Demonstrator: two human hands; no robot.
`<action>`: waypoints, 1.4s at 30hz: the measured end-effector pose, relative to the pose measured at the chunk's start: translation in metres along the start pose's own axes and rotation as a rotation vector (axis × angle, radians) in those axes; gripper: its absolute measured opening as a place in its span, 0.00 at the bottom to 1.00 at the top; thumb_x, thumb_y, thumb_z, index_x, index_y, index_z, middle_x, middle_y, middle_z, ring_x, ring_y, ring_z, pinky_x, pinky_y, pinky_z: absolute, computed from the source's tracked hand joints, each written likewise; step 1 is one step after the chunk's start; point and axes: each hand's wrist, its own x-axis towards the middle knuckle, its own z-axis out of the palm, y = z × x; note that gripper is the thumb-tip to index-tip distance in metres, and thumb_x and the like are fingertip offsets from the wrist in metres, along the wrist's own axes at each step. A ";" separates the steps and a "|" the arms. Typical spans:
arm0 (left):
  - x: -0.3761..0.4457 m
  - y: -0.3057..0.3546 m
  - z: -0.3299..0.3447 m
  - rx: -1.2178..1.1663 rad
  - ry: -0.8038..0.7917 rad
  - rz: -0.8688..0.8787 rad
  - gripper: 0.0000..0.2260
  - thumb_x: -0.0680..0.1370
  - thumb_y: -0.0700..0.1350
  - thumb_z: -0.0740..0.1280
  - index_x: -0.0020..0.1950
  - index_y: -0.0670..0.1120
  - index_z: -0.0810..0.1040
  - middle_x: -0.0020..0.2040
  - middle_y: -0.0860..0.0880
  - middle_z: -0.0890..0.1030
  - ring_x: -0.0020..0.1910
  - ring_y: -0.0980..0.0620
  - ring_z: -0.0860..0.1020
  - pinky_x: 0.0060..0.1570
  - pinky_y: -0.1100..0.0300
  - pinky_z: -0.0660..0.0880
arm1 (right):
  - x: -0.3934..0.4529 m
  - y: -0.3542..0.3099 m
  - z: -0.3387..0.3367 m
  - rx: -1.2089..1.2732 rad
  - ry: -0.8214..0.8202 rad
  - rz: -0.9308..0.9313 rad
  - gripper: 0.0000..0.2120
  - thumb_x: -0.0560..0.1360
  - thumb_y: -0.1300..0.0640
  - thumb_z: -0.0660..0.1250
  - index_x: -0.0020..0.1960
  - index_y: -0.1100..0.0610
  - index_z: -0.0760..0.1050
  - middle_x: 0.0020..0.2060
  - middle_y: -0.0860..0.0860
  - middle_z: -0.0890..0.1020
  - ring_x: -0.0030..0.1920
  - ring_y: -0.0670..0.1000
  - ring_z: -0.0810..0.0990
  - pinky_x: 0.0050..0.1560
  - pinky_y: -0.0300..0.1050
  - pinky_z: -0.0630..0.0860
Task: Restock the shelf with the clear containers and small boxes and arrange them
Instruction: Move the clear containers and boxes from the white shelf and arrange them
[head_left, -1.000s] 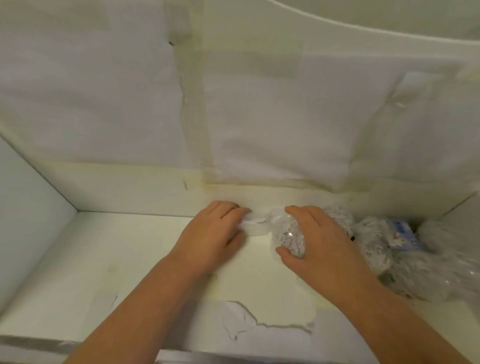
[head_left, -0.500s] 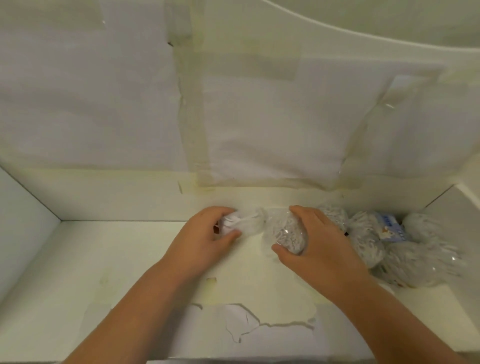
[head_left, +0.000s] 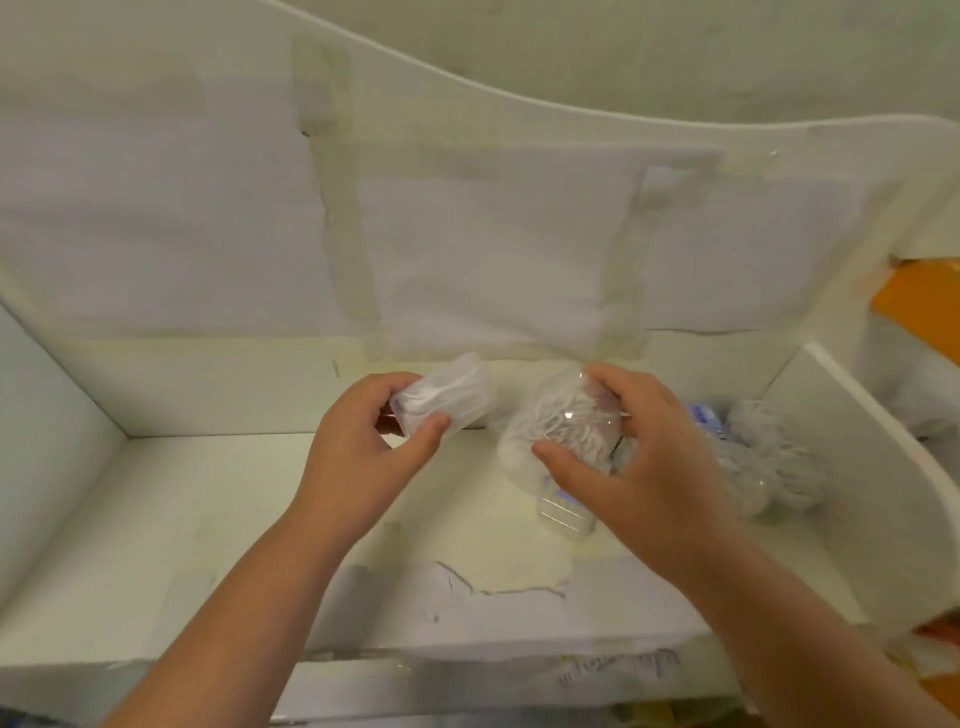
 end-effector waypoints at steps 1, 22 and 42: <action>-0.006 0.010 0.004 0.007 0.000 0.016 0.12 0.72 0.47 0.75 0.53 0.57 0.78 0.48 0.58 0.81 0.44 0.58 0.79 0.43 0.69 0.74 | -0.008 0.001 -0.011 0.000 0.007 0.001 0.35 0.65 0.38 0.74 0.69 0.45 0.68 0.57 0.38 0.73 0.57 0.38 0.73 0.57 0.32 0.70; -0.208 0.263 0.214 -0.185 -0.301 0.260 0.12 0.72 0.51 0.74 0.51 0.63 0.76 0.47 0.60 0.80 0.46 0.59 0.79 0.44 0.65 0.73 | -0.273 0.092 -0.321 -0.160 0.278 0.256 0.34 0.67 0.38 0.72 0.70 0.40 0.65 0.55 0.32 0.71 0.55 0.33 0.71 0.47 0.26 0.70; -0.206 0.381 0.448 -0.249 -0.332 0.200 0.12 0.72 0.55 0.72 0.54 0.62 0.75 0.49 0.59 0.79 0.45 0.65 0.77 0.43 0.68 0.72 | -0.274 0.271 -0.468 -0.204 0.329 0.533 0.36 0.69 0.37 0.73 0.72 0.37 0.61 0.64 0.33 0.69 0.62 0.38 0.69 0.62 0.40 0.69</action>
